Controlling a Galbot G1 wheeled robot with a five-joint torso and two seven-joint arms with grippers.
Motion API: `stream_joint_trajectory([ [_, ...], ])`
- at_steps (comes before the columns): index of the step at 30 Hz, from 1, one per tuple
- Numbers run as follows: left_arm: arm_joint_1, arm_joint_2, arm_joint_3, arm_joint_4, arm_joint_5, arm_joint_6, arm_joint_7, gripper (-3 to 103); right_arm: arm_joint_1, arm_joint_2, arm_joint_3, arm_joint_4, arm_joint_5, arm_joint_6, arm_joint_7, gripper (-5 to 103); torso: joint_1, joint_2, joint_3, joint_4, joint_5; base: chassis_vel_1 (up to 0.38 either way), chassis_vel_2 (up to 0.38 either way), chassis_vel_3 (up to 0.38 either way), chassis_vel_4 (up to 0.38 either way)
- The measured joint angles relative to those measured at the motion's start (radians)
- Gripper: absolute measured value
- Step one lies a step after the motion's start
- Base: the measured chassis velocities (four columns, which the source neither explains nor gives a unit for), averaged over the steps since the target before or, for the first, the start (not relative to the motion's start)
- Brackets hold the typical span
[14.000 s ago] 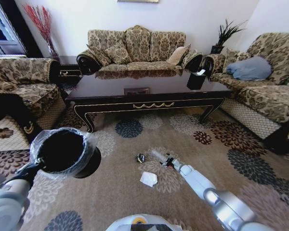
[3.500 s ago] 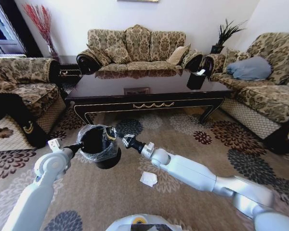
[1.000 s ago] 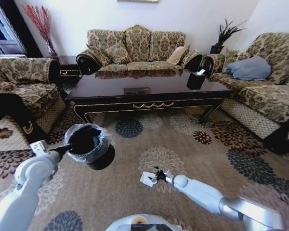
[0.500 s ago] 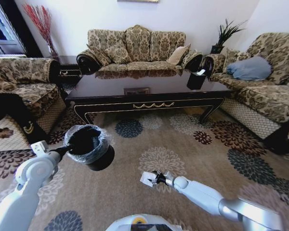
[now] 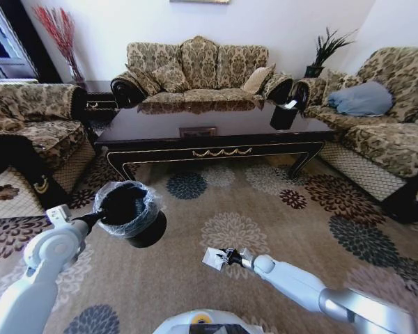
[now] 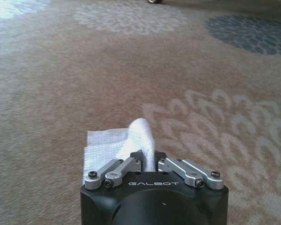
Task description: Move to the front of the table and pick up the trash from the floor, then place it into the trash bin.
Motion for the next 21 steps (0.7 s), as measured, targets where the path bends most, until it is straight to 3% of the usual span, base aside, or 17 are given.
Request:
stream_joint_trajectory([
  [2, 0.001, 0.001, 0.002, -0.001, 0.001, 0.0, 0.0, 4, -0.01, -0.016, 0.024, 0.02, -0.02, 0.033, -0.027, 3, 0.0, 0.0, 0.0, 0.0, 0.0, 0.0, 0.0, 0.0, 0.0],
  [10, 0.008, 0.0, 0.013, -0.01, 0.004, 0.0, -0.001, 4, -0.039, -0.051, 0.151, 0.124, -0.093, 0.116, -0.061, 0, 0.0, 0.0, 0.0, -0.0004, 0.0001, 0.0, 0.0, 0.0, 0.0],
  [16, 0.026, -0.017, 0.043, -0.032, 0.008, 0.0, -0.001, 4, 0.013, -0.07, 0.269, 0.342, 0.007, 0.108, -0.002, 0, 0.0, 0.0, 0.0, 0.0001, -0.0002, 0.0, 0.0, 0.0, 0.0],
  [21, 0.042, -0.012, 0.061, -0.045, 0.008, 0.004, -0.001, 4, 0.079, -0.069, 0.293, 0.442, 0.099, 0.09, 0.045, 0, 0.0, 0.0, 0.0, 0.0, -0.0003, 0.0, 0.0, 0.0, 0.0],
])
